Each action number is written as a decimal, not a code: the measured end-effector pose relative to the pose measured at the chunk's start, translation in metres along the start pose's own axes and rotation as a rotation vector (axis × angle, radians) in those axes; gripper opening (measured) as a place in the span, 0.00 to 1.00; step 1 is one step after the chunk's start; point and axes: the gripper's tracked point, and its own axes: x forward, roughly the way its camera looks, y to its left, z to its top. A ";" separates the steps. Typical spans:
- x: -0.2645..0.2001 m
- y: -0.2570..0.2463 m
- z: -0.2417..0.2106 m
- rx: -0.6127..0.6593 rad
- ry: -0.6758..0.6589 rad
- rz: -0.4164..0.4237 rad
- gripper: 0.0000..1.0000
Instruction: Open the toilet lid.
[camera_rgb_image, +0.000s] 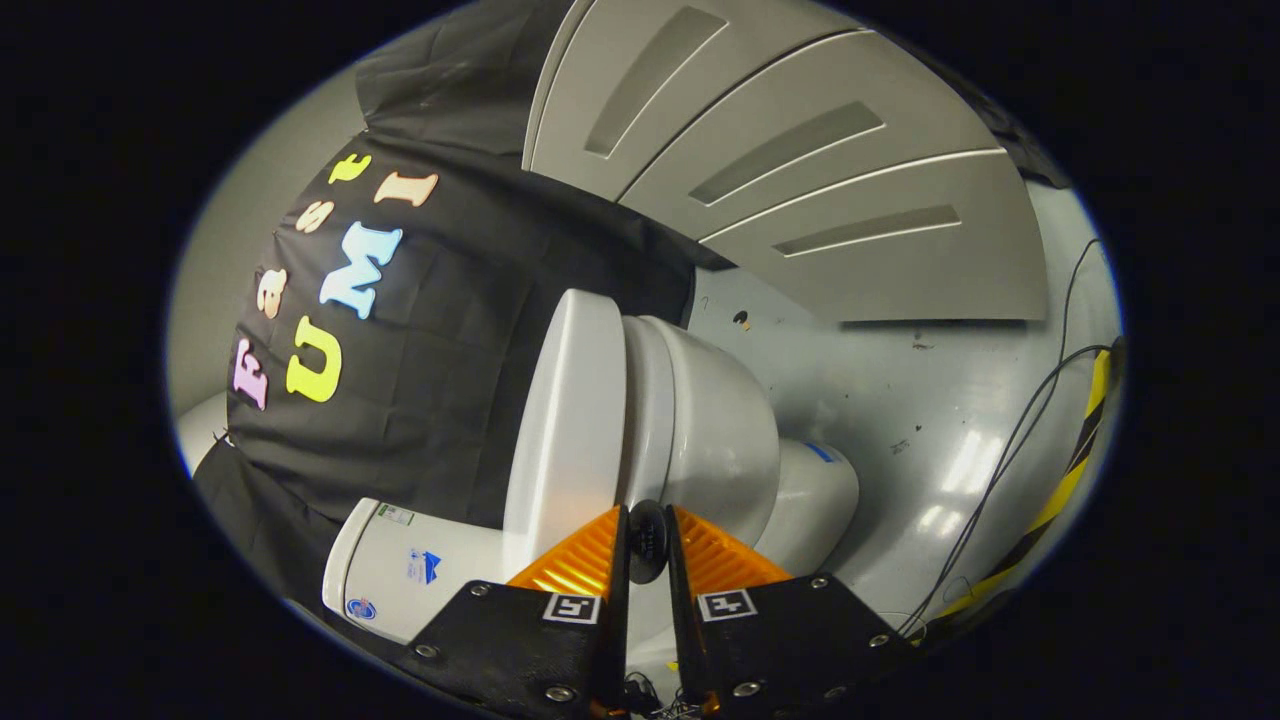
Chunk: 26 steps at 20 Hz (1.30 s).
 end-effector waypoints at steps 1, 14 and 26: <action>0.000 -0.002 0.001 0.012 -0.005 0.004 0.19; -0.005 0.011 0.006 0.030 -0.014 -0.020 0.00; -0.024 0.064 0.017 -0.099 -0.049 -0.002 0.00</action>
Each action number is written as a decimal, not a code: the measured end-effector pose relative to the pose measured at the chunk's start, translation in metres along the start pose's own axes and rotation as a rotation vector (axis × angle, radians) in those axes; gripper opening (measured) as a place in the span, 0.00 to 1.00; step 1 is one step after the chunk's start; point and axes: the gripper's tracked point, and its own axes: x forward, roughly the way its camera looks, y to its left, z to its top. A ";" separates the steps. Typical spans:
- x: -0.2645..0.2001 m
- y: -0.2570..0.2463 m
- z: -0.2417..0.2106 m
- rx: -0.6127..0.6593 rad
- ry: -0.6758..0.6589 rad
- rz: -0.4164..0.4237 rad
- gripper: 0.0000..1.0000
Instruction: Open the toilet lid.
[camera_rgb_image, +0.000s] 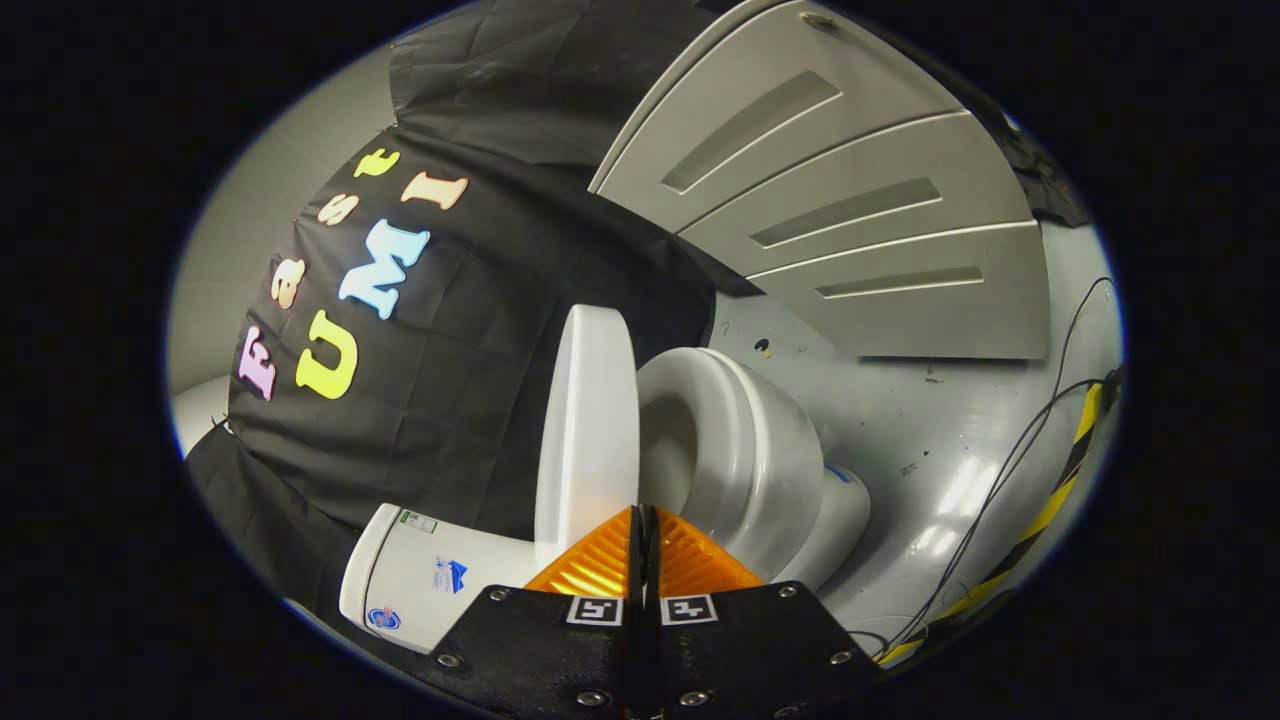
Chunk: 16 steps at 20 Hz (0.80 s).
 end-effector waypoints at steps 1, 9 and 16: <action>-0.003 0.005 0.000 -0.015 -0.001 0.004 0.00; -0.018 0.058 0.010 -0.148 -0.022 0.059 0.00; -0.027 0.095 0.008 -0.218 -0.040 0.049 0.00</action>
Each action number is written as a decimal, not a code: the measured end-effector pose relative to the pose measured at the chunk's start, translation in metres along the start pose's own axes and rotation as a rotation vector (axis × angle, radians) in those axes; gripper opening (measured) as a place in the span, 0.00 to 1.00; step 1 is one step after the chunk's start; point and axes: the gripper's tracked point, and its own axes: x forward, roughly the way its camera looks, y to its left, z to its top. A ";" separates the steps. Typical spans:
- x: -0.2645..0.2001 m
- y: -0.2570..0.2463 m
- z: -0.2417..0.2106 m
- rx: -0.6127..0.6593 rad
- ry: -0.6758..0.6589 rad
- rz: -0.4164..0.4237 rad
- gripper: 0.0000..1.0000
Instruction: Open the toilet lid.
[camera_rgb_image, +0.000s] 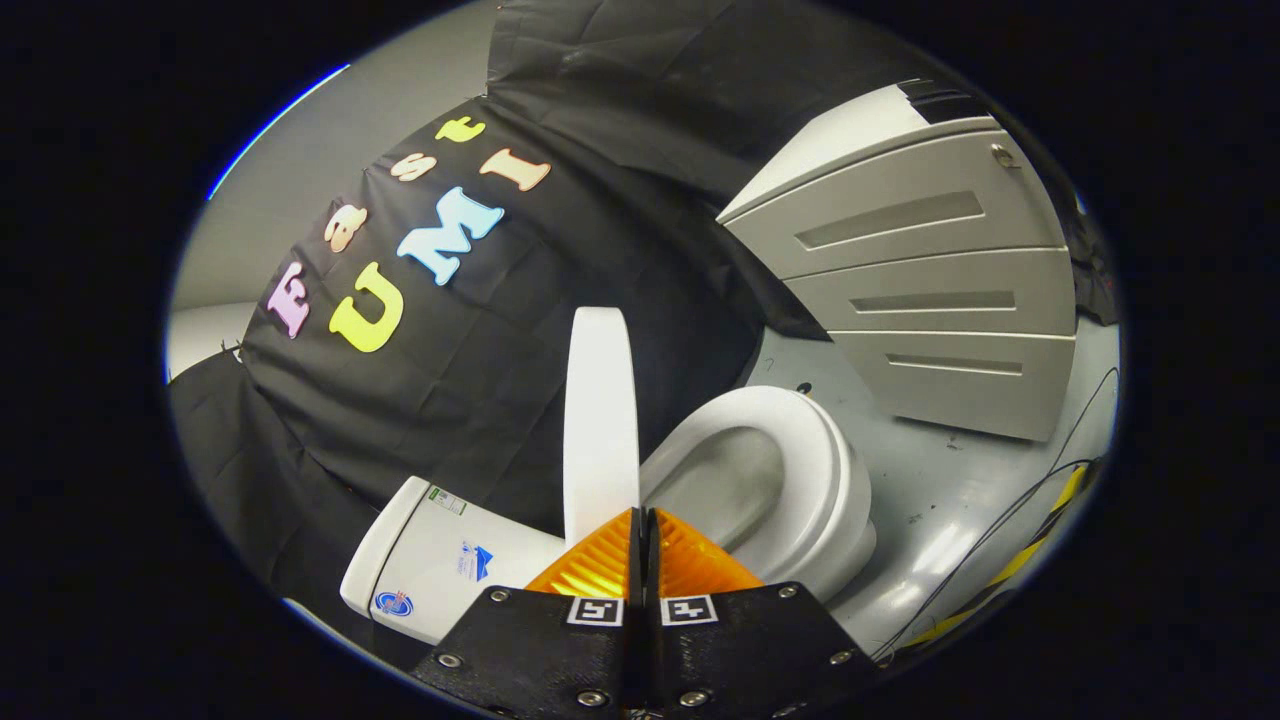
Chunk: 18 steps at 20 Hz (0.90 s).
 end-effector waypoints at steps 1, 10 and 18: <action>-0.003 0.008 0.000 -0.018 -0.006 0.006 0.00; -0.015 0.060 0.000 -0.152 -0.030 0.037 0.00; -0.023 0.107 -0.008 -0.298 -0.030 0.066 0.00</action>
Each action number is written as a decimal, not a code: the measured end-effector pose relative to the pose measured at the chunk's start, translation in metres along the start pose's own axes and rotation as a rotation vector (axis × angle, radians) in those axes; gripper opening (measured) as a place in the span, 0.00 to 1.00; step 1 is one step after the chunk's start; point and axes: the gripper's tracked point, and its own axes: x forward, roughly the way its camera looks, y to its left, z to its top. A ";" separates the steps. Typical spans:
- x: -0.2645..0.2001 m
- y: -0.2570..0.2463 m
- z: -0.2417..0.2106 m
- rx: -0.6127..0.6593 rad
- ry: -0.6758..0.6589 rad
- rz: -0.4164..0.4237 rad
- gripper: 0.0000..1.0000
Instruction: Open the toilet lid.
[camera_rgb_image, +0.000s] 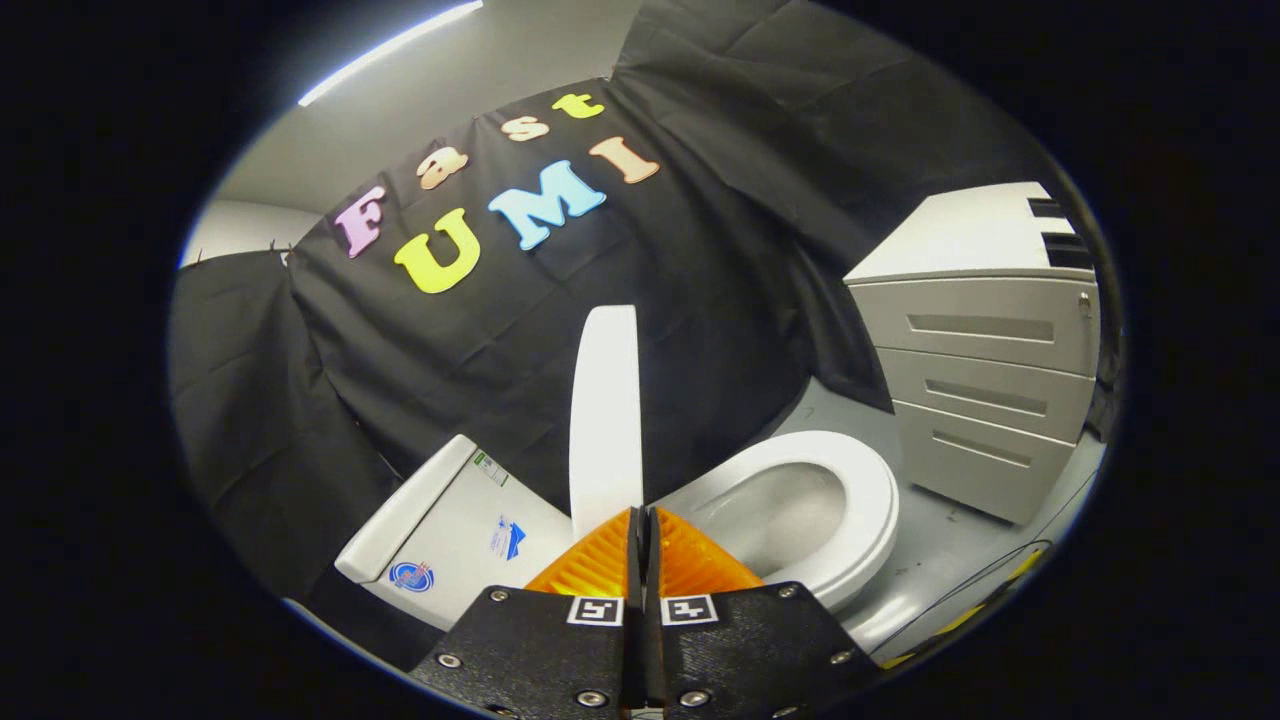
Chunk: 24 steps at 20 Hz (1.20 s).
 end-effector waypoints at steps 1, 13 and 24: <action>-0.001 0.004 0.001 -0.010 -0.002 0.005 0.00; -0.005 0.049 -0.001 -0.113 0.007 0.051 0.00; -0.009 0.086 -0.008 -0.181 0.013 0.096 0.00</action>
